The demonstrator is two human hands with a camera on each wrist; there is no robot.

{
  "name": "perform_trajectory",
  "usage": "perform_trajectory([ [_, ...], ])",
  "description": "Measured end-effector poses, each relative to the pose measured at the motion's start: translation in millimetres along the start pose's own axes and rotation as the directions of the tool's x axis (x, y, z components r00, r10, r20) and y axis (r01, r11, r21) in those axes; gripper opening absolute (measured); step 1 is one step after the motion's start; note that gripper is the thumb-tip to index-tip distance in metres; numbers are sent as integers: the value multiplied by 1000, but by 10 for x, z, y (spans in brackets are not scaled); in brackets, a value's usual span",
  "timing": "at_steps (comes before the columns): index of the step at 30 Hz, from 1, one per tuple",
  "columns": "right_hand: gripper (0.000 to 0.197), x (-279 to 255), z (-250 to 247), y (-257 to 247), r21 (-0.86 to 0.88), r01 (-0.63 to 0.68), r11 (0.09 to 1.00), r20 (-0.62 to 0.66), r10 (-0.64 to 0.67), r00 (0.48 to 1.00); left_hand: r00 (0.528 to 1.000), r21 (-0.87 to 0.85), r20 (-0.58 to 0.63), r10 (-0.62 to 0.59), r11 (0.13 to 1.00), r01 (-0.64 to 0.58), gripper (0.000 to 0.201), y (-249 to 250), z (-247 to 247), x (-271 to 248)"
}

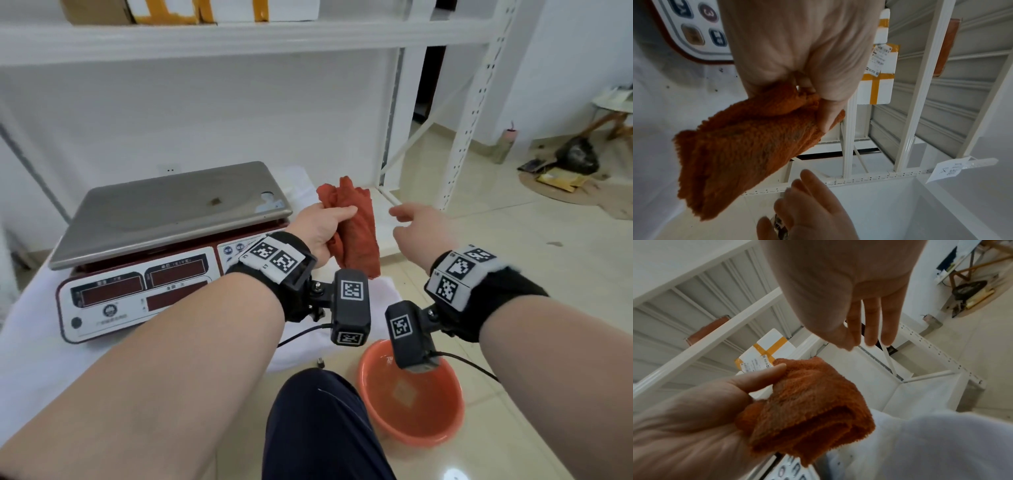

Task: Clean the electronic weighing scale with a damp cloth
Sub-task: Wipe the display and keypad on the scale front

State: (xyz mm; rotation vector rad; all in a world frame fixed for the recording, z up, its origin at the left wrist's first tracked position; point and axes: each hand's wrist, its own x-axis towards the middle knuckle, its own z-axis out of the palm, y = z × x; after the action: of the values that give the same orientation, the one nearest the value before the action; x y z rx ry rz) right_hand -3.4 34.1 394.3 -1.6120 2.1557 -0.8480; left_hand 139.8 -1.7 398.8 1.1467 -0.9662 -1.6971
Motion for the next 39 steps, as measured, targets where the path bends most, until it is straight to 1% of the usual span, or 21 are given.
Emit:
perform_trajectory([
  [1, 28, -15, 27, -64, 92, 26, 995, 8, -27, 1000, 1000, -13, 4, -1, 1000, 1, 27, 19, -47, -25],
  [2, 25, -44, 51, -143, 174, 33, 984, 34, -40, 999, 1000, -28, 10, -2, 1000, 2, 29, 42, -93, -55],
  [3, 31, -74, 78, -215, 240, 26, 970, 68, -43, 997, 1000, -45, 14, -5, 999, 6, 27, 64, -145, -86],
  [5, 40, -149, 130, -363, 332, -37, 943, 169, -21, 985, 999, -85, 41, -30, 996, 33, 22, 105, -252, -159],
  [8, 38, -263, 227, -537, 455, -105, 884, 313, -48, 949, 994, -108, 84, -70, 991, 79, 23, 160, -428, -291],
  [12, 29, -429, 400, -816, 504, -93, 859, 398, -135, 908, 999, -77, 42, 0, 997, 3, 24, 218, -775, -517],
  [15, 6, -540, 561, -1057, 510, -116, 852, 469, -162, 868, 999, -88, -19, 35, 995, -37, 22, 259, -1146, -720],
  [18, 16, -630, 715, -1279, 533, -130, 836, 496, -183, 849, 995, -63, -84, 61, 996, -67, 22, 326, -1522, -923],
  [20, 20, -675, 782, -1390, 546, -133, 827, 495, -190, 848, 992, -52, -101, 76, 995, -81, 22, 381, -1706, -1017],
  [22, 20, -697, 770, -1451, 563, -146, 814, 481, -178, 859, 991, -55, -104, 86, 994, -92, 22, 438, -1769, -1037],
  [24, 20, -688, 682, -1438, 575, -147, 805, 442, -155, 884, 992, -67, -89, 95, 993, -101, 22, 484, -1675, -1005],
  [27, 16, -571, 479, -1234, 553, -149, 820, 343, -61, 937, 997, -14, -21, 79, 997, -80, 20, 486, -1312, -875],
  [29, 12, -442, 329, -1007, 495, -130, 859, 259, -3, 966, 996, 33, 46, 80, 996, -82, 20, 461, -993, -748],
  [31, 12, -329, 152, -772, 405, -132, 905, 173, 66, 983, 989, 107, 121, 83, 990, -96, 22, 445, -641, -626],
  [33, 18, -232, -38, -507, 369, -178, 912, 123, 142, 982, 980, 168, 191, 59, 982, -92, 27, 431, -281, -514],
  [34, 21, -200, -122, -393, 372, -209, 904, 136, 169, 976, 975, 180, 216, 50, 980, -90, 28, 428, -127, -466],
  [35, 25, -166, -200, -272, 409, -249, 878, 162, 198, 967, 970, 190, 239, 46, 977, -93, 29, 422, 27, -416],
  [37, 29, -103, -309, -39, 509, -331, 795, 198, 266, 944, 957, 223, 286, 45, 968, -113, 29, 400, 286, -323],
  [38, 28, -69, -347, 62, 529, -357, 770, 201, 295, 934, 948, 241, 315, 43, 963, -124, 29, 388, 401, -273],
  [39, 24, -30, -359, 159, 524, -368, 768, 186, 318, 930, 939, 252, 340, 41, 959, -133, 29, 372, 497, -222],
])
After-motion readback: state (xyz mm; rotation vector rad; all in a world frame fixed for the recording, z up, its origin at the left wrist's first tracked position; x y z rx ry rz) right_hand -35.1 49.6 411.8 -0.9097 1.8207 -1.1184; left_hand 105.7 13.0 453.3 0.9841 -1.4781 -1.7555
